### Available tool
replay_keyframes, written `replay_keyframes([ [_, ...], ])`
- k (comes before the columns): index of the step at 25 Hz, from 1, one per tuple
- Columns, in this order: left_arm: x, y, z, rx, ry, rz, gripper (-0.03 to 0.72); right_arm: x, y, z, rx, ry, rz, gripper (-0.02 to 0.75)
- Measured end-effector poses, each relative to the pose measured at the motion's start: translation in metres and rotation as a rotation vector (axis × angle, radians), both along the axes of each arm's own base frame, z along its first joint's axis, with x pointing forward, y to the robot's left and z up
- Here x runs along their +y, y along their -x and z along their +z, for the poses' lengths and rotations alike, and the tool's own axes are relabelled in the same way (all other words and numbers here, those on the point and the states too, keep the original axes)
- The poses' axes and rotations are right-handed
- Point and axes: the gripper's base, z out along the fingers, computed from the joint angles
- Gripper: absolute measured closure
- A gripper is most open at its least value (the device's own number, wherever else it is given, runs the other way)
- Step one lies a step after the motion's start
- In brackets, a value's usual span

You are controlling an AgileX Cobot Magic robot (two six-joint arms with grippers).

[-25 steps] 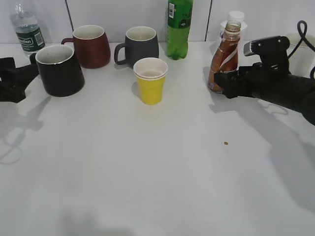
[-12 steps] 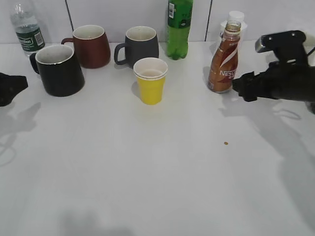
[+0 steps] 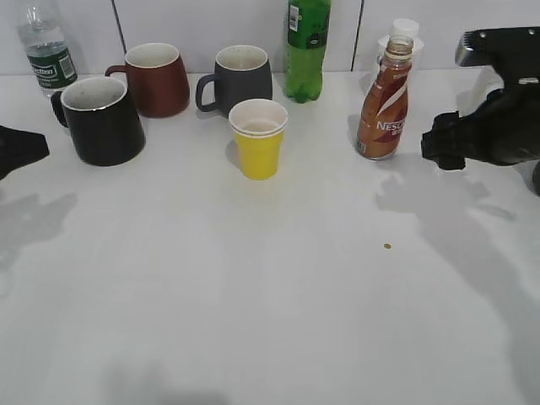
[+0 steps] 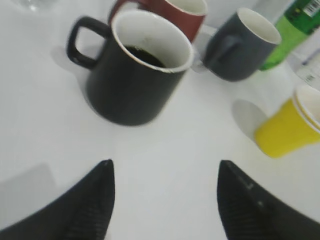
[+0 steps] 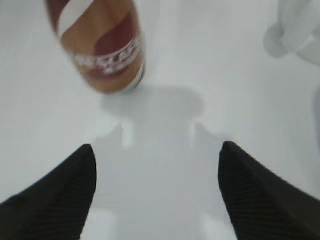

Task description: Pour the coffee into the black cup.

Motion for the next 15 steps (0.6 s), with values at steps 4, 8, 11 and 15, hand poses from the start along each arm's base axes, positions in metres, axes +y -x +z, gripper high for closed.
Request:
replay_keyframes([
  [4, -0.005, 0.011, 0.008, 0.032, -0.011, -0.068, 0.209, 0.012, 0.01, 0.02, 0.08, 0.061, -0.012, 0.146],
  [8, -0.005, 0.016, 0.024, -0.021, -0.162, -0.158, 0.215, 0.016, 0.017, 0.052, 0.1, 0.089, -0.042, 0.146],
  [11, -0.001, 0.02, 0.033, -0.063, -0.235, -0.139, 0.222, 0.012, 0.026, 0.076, 0.105, 0.097, -0.062, 0.146],
  [15, 0.001, 0.022, 0.039, -0.082, -0.248, -0.112, 0.249, 0.007, 0.048, 0.1, 0.128, 0.044, -0.077, 0.147],
])
